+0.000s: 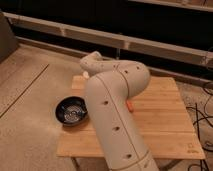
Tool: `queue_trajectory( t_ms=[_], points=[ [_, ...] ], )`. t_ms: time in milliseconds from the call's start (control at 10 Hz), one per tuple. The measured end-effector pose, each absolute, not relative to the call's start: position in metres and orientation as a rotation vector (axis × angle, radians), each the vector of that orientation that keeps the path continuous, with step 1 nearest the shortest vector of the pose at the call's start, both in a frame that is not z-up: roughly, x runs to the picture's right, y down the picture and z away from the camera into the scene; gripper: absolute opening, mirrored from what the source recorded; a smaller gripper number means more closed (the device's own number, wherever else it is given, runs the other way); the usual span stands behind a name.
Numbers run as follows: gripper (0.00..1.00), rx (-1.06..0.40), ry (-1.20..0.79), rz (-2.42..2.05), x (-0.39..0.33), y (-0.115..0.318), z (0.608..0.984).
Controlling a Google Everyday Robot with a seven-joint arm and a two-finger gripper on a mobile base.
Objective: Wipe the white sponge on the table
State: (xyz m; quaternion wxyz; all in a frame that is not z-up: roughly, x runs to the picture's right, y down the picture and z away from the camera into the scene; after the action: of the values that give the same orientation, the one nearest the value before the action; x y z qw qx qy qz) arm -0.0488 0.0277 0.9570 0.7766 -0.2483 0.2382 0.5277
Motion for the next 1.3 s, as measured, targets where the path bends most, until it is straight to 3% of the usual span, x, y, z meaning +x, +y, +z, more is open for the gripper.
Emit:
queue_trajectory(
  t_ms=[700,1300],
  points=[
    [0.19,-0.629,0.406,1.178,-0.074,0.047,0.938],
    [0.19,-0.799,0.292,1.366,-0.061,0.079,0.915]
  ],
)
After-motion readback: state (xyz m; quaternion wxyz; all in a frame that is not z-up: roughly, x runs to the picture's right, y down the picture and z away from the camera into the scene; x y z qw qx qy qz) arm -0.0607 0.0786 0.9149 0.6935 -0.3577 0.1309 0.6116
